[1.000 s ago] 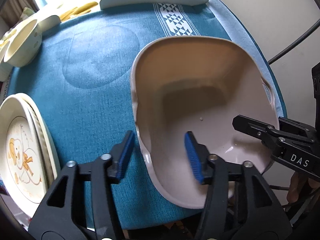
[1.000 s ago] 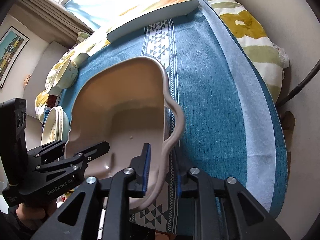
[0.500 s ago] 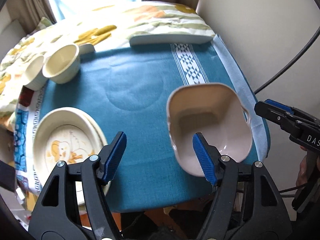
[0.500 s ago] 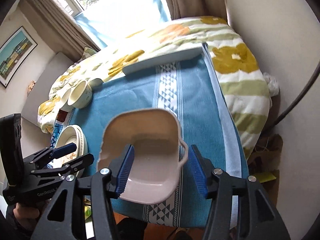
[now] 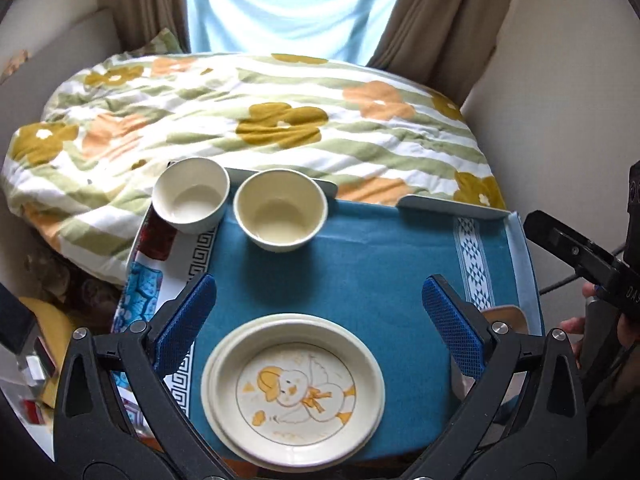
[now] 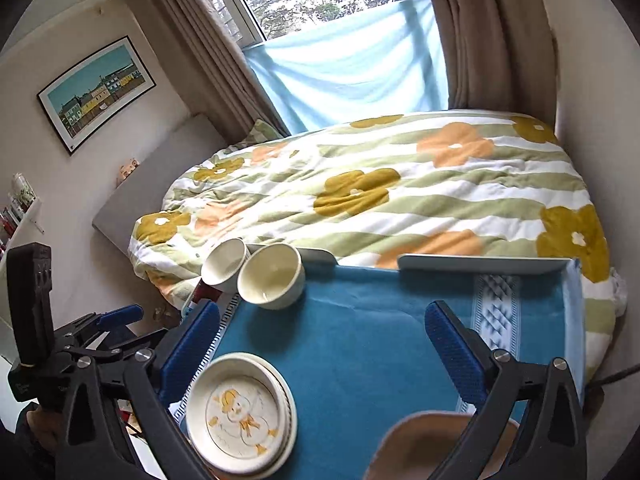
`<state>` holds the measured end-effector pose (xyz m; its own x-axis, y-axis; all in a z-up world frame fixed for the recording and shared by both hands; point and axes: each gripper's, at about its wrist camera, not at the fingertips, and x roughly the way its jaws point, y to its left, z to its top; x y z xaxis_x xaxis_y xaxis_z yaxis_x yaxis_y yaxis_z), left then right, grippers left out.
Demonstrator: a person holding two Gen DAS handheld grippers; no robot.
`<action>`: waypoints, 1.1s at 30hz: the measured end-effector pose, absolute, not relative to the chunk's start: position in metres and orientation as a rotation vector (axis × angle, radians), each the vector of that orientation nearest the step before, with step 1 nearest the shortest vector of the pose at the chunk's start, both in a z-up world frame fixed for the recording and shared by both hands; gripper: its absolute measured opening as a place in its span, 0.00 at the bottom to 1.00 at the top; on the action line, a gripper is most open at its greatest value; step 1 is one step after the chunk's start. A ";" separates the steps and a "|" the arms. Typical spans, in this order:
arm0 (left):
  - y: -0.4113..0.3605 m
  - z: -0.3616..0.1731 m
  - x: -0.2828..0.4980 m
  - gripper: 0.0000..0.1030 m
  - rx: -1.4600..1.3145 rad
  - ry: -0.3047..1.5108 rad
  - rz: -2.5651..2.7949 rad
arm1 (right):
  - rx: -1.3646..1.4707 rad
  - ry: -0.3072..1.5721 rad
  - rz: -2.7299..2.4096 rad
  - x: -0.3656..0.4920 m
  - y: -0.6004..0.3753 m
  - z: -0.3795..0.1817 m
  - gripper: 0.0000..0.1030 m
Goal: Organize plates and bowls
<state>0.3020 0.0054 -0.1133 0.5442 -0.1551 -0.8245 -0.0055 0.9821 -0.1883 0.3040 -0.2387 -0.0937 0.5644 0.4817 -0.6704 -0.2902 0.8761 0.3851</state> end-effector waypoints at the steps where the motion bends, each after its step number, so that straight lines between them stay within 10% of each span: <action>1: 0.018 -0.118 0.313 0.99 -0.205 1.007 -0.089 | 0.226 0.898 0.465 0.316 -0.226 -0.097 0.99; 8: 0.082 -0.180 0.389 0.98 -0.395 1.145 -0.115 | 0.188 1.101 0.423 0.388 -0.162 -0.148 0.99; 12: 0.092 -0.225 0.418 0.71 -0.450 1.246 -0.162 | 0.210 1.189 0.409 0.413 -0.142 -0.187 0.98; 24: 0.096 -0.287 0.450 0.20 -0.468 1.341 -0.204 | 0.247 1.309 0.383 0.434 -0.111 -0.242 0.41; 28: 0.099 -0.291 0.453 0.17 -0.461 1.331 -0.200 | 0.250 1.330 0.404 0.435 -0.102 -0.253 0.20; 33: 0.096 -0.289 0.453 0.17 -0.416 1.323 -0.193 | 0.236 1.320 0.385 0.434 -0.098 -0.253 0.18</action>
<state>0.4535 0.0957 -0.2891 0.2430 -0.3686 -0.8973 -0.0976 0.9110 -0.4007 0.4343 -0.0980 -0.2531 0.1988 0.4035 -0.8931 -0.1395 0.9137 0.3817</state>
